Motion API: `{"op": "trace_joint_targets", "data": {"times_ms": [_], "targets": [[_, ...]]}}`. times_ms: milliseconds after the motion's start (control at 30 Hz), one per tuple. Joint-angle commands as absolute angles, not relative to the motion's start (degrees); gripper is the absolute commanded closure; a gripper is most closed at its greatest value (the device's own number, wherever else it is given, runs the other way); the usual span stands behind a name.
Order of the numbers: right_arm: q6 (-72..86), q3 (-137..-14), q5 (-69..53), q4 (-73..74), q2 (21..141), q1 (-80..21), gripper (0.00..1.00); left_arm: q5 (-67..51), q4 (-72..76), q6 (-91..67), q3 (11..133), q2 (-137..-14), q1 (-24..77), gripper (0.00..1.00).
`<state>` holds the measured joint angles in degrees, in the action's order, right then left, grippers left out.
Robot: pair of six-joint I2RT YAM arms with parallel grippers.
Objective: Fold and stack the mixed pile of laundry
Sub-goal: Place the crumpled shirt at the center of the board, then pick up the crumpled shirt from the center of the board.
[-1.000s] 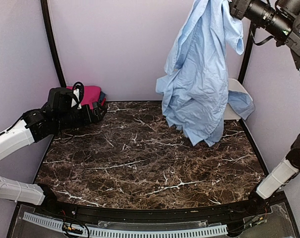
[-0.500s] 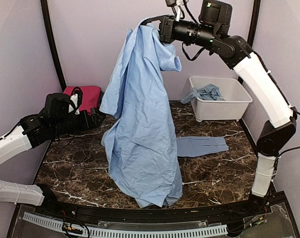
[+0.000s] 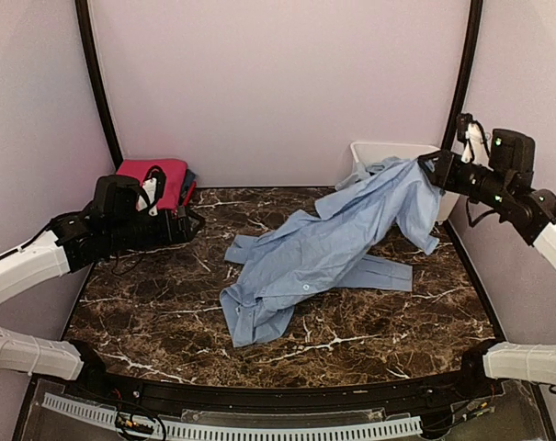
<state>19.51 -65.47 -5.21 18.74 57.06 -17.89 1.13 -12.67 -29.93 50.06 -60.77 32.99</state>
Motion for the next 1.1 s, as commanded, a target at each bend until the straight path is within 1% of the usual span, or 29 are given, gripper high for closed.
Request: {"op": "trace_joint_targets", "data": {"times_ms": [0,33,67,100,200,300,400,467,633,700,867,967,1067], "targets": [[26.3,-55.6,2.5,27.3,54.6,-13.7,0.12,-5.2,-9.2,-27.6,50.0,-65.9,32.8,0.05],[26.9,-55.0,2.4,29.3,54.7,-12.6,0.06,-7.1,-8.7,-27.4,50.0,-68.3,32.8,0.08],[27.1,-54.5,2.0,30.2,54.8,-12.3,0.02,-8.0,-7.9,-27.3,50.2,-71.1,32.9,0.10],[27.1,-54.2,1.0,29.9,54.6,-12.2,0.01,-9.6,-7.8,-27.1,50.6,-72.8,32.9,0.13],[25.8,-54.1,-3.4,27.8,54.6,-12.2,0.01,-11.7,-8.6,-26.8,53.1,-81.1,33.0,0.17],[23.8,-54.5,-7.9,26.1,56.3,-12.2,0.01,-12.5,-6.5,-27.3,53.8,-85.7,32.9,0.21],[21.7,-53.7,-15.1,23.6,59.2,-12.3,0.05,-15.4,-3.7,-27.1,55.4,-91.5,33.0,0.22],[20.9,-53.1,-17.0,22.7,60.7,-12.3,0.05,-16.2,-3.5,-26.2,57.8,-95.2,33.0,0.22],[19.6,-51.7,-18.7,20.7,62.5,-12.3,0.05,-19.3,-4.2,-22.5,67.8,-105.1,33.0,0.24],[19.1,-51.7,-19.0,20.7,62.8,-12.3,0.05,-20.8,-5.1,-21.5,71.8,-108.6,33.0,0.25],[17.8,-51.8,-18.6,21.2,62.7,-12.3,0.05,-23.2,-6.6,-20.4,79.7,-115.2,33.6,0.33],[17.5,-51.8,-18.7,21.1,62.6,-12.3,0.05,-23.9,-8.2,-19.9,82.3,-118.6,33.8,0.37],[17.4,-51.8,-18.6,20.9,62.6,-12.3,0.05,-24.2,-9.4,-19.0,84.4,-120.1,33.8,0.46]]}}
